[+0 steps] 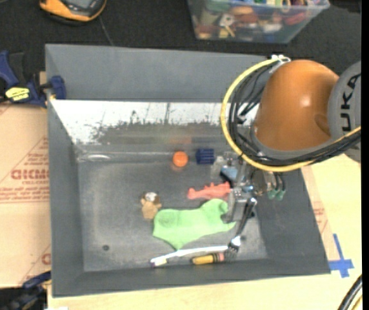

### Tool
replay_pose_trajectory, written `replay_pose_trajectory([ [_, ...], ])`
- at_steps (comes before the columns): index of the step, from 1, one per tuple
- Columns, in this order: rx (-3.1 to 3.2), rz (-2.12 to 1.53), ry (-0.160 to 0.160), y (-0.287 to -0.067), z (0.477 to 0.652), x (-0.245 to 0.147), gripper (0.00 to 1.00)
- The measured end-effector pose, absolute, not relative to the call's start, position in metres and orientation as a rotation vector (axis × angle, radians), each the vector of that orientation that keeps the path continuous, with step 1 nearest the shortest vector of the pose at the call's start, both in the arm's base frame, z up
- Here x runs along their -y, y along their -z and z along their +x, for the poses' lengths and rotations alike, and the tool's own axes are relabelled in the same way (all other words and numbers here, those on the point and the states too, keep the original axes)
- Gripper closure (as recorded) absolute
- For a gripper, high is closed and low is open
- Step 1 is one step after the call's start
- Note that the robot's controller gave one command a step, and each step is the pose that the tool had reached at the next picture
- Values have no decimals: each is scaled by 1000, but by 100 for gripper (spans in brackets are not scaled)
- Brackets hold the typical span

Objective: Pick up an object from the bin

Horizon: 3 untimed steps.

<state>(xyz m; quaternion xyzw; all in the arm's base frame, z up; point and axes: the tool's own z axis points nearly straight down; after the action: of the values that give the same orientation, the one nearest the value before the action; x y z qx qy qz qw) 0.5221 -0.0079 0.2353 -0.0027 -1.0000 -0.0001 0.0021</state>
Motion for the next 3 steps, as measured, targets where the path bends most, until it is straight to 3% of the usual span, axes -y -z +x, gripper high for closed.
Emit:
replay_pose_trajectory([
  [1,3145,-8,0,-239,524,8,0],
  [2,3149,106,-1,-110,513,-2,0],
  [3,3154,99,-2,-152,510,1,0],
])
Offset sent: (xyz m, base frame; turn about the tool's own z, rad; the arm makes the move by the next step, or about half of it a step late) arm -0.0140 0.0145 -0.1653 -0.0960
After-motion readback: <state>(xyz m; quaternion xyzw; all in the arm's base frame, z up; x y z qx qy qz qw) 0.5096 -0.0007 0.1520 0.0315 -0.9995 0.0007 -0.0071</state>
